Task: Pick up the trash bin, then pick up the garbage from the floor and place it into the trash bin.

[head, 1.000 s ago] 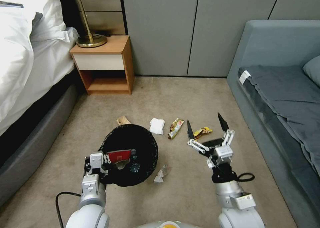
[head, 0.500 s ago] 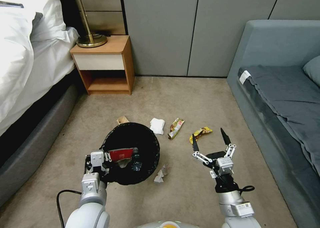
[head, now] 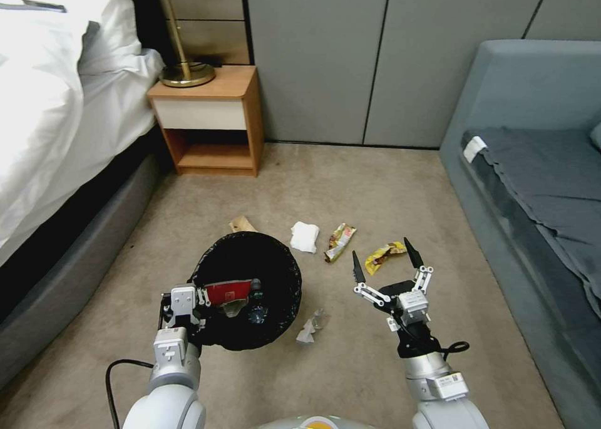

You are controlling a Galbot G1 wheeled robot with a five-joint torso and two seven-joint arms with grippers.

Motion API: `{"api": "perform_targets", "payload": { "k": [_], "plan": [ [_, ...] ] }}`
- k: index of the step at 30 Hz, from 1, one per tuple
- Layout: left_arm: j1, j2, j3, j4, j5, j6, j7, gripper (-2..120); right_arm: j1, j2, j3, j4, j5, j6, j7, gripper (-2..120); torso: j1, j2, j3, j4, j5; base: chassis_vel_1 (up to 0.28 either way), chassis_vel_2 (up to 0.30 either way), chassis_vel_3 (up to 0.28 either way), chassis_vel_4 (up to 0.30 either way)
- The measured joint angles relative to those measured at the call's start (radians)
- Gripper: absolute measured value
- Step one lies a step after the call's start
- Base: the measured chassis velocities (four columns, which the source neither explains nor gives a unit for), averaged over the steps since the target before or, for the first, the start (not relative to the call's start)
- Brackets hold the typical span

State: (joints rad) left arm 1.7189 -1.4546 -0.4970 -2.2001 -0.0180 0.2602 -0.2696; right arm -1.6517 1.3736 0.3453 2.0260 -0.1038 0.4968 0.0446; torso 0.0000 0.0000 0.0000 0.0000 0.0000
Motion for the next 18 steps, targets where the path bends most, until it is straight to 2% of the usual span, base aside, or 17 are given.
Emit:
{"api": "perform_targets", "payload": {
  "k": [10, 16, 18],
  "plan": [
    [0.003, 0.002, 0.0, -0.003, 0.002, -0.001, 0.0, 3, 0.002, -0.014, -0.008, -0.006, -0.001, -0.028, -0.005, 100, 0.0, 0.0, 0.0, 0.0001, 0.0, 0.088, 0.081, 0.09, 0.092],
    [0.001, 0.003, 0.004, -0.003, 0.003, -0.001, -0.007, 3, -0.014, -0.038, -0.022, 0.0, 0.031, -0.125, 0.015, 100, 0.0, 0.0, 0.0, 0.0003, 0.0, 0.077, 0.074, 0.072, 0.07],
    [0.001, 0.005, 0.003, -0.003, 0.003, -0.001, -0.008, 3, -0.007, -0.054, -0.026, 0.004, 0.052, -0.197, 0.035, 100, 0.0, 0.0, 0.0, 0.0001, 0.0, 0.0, 0.0, 0.0, 0.0]
  ]
}}
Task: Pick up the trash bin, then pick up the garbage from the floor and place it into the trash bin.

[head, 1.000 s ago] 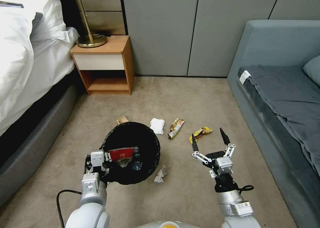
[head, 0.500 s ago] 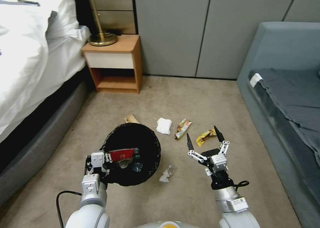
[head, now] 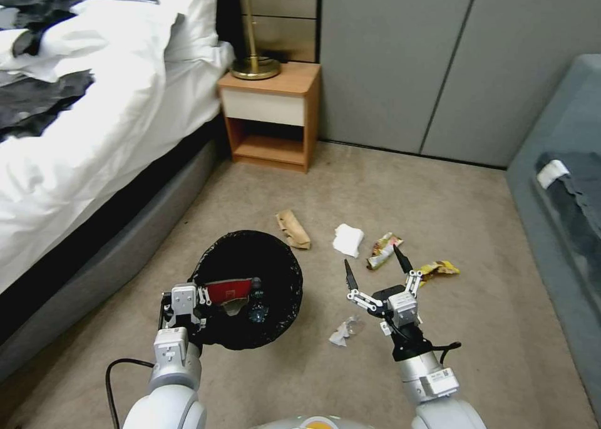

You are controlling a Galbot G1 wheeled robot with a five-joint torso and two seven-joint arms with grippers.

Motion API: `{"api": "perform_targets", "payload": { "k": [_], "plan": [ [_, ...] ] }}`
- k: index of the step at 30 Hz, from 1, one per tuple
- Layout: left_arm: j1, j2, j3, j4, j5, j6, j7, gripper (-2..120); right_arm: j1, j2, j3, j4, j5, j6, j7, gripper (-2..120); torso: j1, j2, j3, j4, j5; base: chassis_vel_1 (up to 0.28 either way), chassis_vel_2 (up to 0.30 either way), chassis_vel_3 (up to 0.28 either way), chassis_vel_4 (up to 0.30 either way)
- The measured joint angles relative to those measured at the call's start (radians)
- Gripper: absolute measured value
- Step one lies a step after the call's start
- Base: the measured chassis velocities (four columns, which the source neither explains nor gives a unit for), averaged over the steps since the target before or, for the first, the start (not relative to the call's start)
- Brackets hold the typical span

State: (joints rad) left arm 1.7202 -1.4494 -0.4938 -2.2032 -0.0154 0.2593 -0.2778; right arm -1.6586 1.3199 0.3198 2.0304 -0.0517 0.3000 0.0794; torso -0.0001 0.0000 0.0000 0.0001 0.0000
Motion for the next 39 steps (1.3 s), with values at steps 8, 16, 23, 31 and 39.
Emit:
{"api": "perform_targets", "payload": {
  "k": [8, 16, 23, 31, 39],
  "plan": [
    [0.0, -0.003, -0.001, 0.004, -0.001, -0.001, -0.001, 3, 0.053, -0.05, -0.057, -0.042, 0.184, -0.347, 0.068, 100, 0.0, 0.0, 0.0, -0.0001, 0.0002, 0.0, 0.0, 0.0, 0.0],
    [-0.005, 0.0, -0.004, 0.009, 0.0, -0.001, -0.001, 3, 0.183, -0.093, -0.085, -0.177, 0.369, -0.609, 0.09, 100, 0.0, 0.0, 0.0, -0.0001, -0.0001, 0.0, 0.0, 0.0, 0.0],
    [-0.007, -0.004, -0.005, 0.018, 0.001, -0.002, 0.0, 3, 0.242, -0.091, -0.111, -0.289, 0.482, -0.703, 0.094, 100, 0.0, 0.0, 0.0, -0.0001, 0.0, 0.0, 0.0, 0.0, 0.0],
    [-0.008, -0.003, -0.004, 0.025, 0.004, -0.002, 0.001, 3, 0.276, -0.06, -0.122, -0.421, 0.487, -0.706, 0.088, 100, 0.0, 0.0, 0.0, -0.0001, 0.0, 0.0, 0.0, 0.0, 0.0],
    [-0.006, -0.008, 0.006, 0.031, 0.014, -0.005, 0.001, 3, 0.294, -0.017, -0.11, -0.496, 0.472, -0.674, 0.07, 100, 0.0, 0.0, 0.0, -0.0002, -0.0001, 0.0, 0.0, 0.0, 0.0]
  ]
}}
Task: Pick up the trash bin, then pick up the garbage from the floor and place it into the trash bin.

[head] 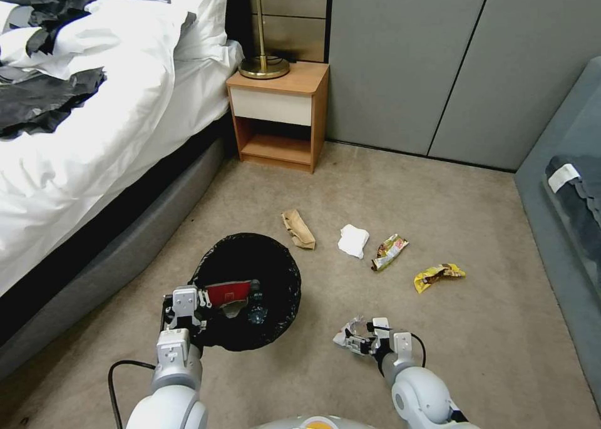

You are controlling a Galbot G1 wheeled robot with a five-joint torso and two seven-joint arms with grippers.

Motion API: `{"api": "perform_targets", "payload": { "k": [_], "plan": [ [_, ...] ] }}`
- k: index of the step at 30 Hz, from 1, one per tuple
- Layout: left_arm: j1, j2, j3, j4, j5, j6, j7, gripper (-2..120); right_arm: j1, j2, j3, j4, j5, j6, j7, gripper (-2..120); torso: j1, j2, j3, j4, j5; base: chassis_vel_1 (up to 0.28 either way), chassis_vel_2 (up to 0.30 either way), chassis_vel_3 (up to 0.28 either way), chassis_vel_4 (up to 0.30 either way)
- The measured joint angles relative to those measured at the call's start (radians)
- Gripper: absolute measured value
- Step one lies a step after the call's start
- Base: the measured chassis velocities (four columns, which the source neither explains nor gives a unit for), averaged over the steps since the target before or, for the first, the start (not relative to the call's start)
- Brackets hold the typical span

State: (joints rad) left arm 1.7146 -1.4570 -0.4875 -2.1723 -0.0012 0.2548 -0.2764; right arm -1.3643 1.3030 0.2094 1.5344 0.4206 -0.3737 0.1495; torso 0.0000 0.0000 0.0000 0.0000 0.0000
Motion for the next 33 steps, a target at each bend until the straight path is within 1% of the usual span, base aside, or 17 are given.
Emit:
{"api": "perform_targets", "payload": {
  "k": [9, 15, 26, 30, 31, 33],
  "plan": [
    [0.003, 0.0, 0.001, 0.0, 0.003, 0.0, 0.001, 3, 0.02, 0.012, -0.001, -0.047, -0.01, 0.03, -0.014, 100, 0.0, 0.0, 0.0, 0.0, 0.0, 0.0, 0.0, 0.0, 0.0],
    [0.02, -0.003, 0.002, -0.002, 0.01, -0.008, 0.001, 3, 0.054, 0.03, -0.003, -0.097, -0.009, 0.066, -0.032, 100, 0.0, 0.0, 0.0, 0.0, 0.0, 0.0, 0.0, 0.0, 0.0],
    [0.031, -0.007, 0.007, -0.002, 0.018, -0.015, 0.003, 3, 0.084, 0.056, -0.002, -0.144, -0.007, 0.088, -0.047, 99, 0.0, 0.0, 0.0, 0.0, 0.0, 0.0, 0.0, 0.0, 0.0],
    [0.033, -0.007, 0.006, -0.002, 0.018, -0.015, 0.003, 3, 0.099, 0.068, -0.002, -0.175, -0.012, 0.101, -0.05, 95, 0.0, 0.0, 0.0, 0.0001, 0.0, 0.0, 0.0, 0.0, 0.0],
    [0.034, -0.007, 0.006, -0.002, 0.019, -0.015, 0.002, 3, 0.105, 0.072, -0.002, -0.193, -0.018, 0.109, -0.054, 89, 0.0, 0.0, 0.0, 0.0, 0.0, 0.0, 0.0, 0.0, 0.0],
    [0.034, -0.007, 0.006, -0.002, 0.019, -0.015, 0.002, 3, 0.108, 0.074, -0.002, -0.204, -0.022, 0.114, -0.056, 88, 0.0, 0.0, 0.0, 0.0, 0.0, 0.0, 0.0, 0.0, 0.0]
  ]
}}
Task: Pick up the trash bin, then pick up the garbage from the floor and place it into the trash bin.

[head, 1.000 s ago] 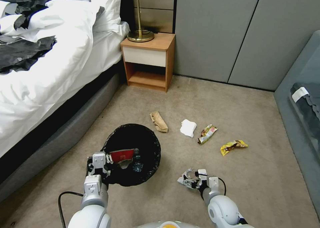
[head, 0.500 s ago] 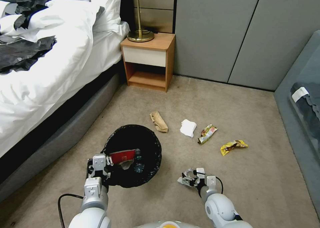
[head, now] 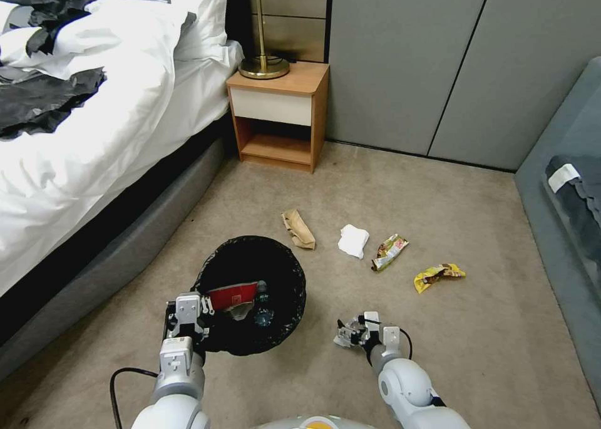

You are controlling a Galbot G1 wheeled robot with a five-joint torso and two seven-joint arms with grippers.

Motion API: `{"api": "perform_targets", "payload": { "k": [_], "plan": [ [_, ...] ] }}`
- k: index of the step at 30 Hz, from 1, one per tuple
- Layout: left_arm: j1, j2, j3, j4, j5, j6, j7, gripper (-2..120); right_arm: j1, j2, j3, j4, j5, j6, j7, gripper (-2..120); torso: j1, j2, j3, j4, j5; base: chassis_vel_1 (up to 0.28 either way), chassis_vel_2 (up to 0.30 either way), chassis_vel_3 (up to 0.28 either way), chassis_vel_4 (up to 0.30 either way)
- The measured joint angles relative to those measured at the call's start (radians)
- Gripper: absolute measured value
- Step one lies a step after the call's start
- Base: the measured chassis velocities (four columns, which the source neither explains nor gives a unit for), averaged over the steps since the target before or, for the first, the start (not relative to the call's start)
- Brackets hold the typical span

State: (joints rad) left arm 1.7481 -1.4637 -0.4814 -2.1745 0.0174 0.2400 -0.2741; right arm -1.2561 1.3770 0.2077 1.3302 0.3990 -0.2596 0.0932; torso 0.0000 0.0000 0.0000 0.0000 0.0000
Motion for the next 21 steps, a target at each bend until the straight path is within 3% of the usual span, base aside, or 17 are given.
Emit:
{"api": "perform_targets", "payload": {
  "k": [7, 11, 13, 17, 20, 21],
  "plan": [
    [-0.002, 0.0, -0.001, 0.003, 0.0, 0.0, -0.001, 3, 0.013, 0.003, 0.006, -0.044, -0.006, 0.024, -0.009, 82, 0.0, 0.0, 0.0, 0.0, 0.0, 0.0, 0.0, 0.0, 0.0],
    [-0.004, -0.001, 0.0, 0.007, 0.003, 0.0, -0.002, 3, 0.014, 0.004, 0.009, -0.063, -0.015, 0.044, -0.012, 70, 0.0, 0.0, 0.0, -0.0002, -0.0005, 0.0, 0.0, 0.0, 0.0],
    [-0.004, -0.002, 0.002, 0.007, 0.004, 0.0, -0.002, 3, 0.015, 0.007, 0.012, -0.075, -0.028, 0.058, -0.016, 57, 0.0, 0.0, 0.0, -0.0005, -0.0009, 0.0, 0.0, 0.0, 0.0],
    [-0.005, -0.002, 0.002, 0.008, 0.004, 0.0, -0.002, 3, 0.015, 0.008, 0.012, -0.08, -0.031, 0.062, -0.016, 49, 0.0, 0.0, 0.0, -0.0007, -0.0011, 0.0, 0.0, 0.0, 0.0],
    [-0.004, -0.001, 0.001, 0.01, 0.004, -0.001, -0.002, 3, 0.017, 0.011, 0.012, -0.083, -0.037, 0.065, -0.016, 32, 0.0, 0.0, 0.0, -0.0002, -0.0001, 0.0, 0.0, 0.0, 0.0],
    [-0.004, -0.001, 0.001, 0.01, 0.004, -0.001, -0.002, 3, 0.017, 0.011, 0.012, -0.083, -0.037, 0.065, -0.016, 32, 0.0, 0.0, 0.0, -0.0002, -0.0001, 0.0, 0.0, 0.0, 0.0]
  ]
}}
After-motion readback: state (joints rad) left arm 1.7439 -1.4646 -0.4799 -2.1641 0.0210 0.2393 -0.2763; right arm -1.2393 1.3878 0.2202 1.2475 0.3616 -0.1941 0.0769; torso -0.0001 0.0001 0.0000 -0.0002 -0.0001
